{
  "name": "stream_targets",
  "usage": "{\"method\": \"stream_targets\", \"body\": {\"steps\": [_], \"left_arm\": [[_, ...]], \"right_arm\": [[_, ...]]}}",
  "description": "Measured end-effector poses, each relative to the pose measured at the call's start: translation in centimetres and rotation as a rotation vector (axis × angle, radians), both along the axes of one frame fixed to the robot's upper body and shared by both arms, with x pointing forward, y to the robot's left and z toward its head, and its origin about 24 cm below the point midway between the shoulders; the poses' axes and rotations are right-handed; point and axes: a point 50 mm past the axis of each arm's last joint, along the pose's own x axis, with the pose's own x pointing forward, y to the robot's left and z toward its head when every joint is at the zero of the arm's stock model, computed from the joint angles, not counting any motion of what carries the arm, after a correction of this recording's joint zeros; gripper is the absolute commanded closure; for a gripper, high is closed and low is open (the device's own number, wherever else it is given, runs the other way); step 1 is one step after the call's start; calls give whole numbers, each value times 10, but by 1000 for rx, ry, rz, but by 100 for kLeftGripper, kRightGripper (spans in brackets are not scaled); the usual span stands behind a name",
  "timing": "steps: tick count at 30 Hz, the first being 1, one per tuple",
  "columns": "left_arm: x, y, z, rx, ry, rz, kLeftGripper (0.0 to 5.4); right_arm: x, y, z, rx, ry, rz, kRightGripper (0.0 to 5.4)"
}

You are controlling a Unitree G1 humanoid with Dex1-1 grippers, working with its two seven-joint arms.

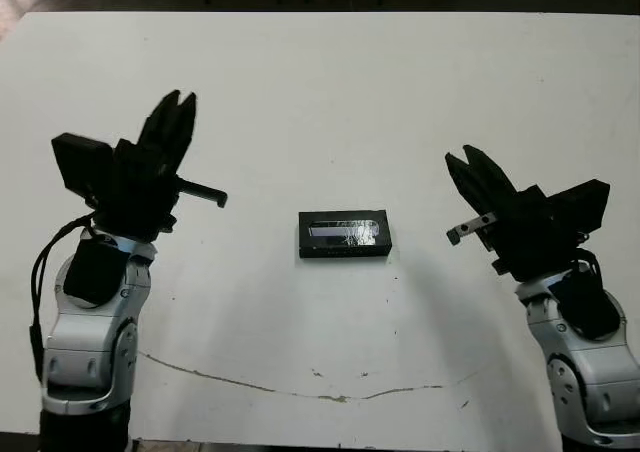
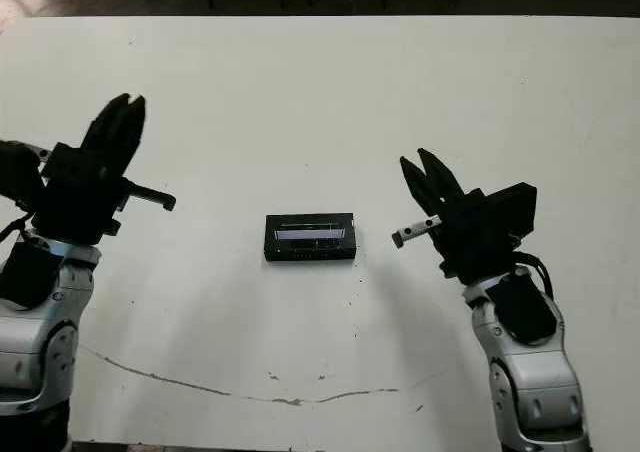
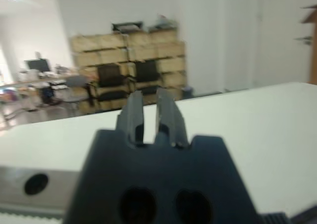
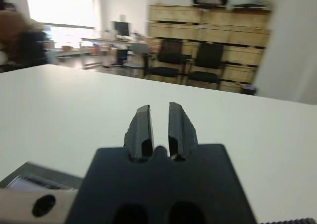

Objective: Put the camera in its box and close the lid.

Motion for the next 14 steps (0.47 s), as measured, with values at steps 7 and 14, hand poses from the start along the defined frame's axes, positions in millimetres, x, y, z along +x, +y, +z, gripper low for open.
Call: {"method": "stream_targets", "body": {"steps": [7, 14], "left_arm": [[9, -3, -10, -136, 27, 48, 537], [13, -9, -17, -194, 71, 40, 537]], "right_arm": [[9, 6, -10, 80, 33, -150, 540], [14, 5, -17, 72, 32, -163, 540]]}}
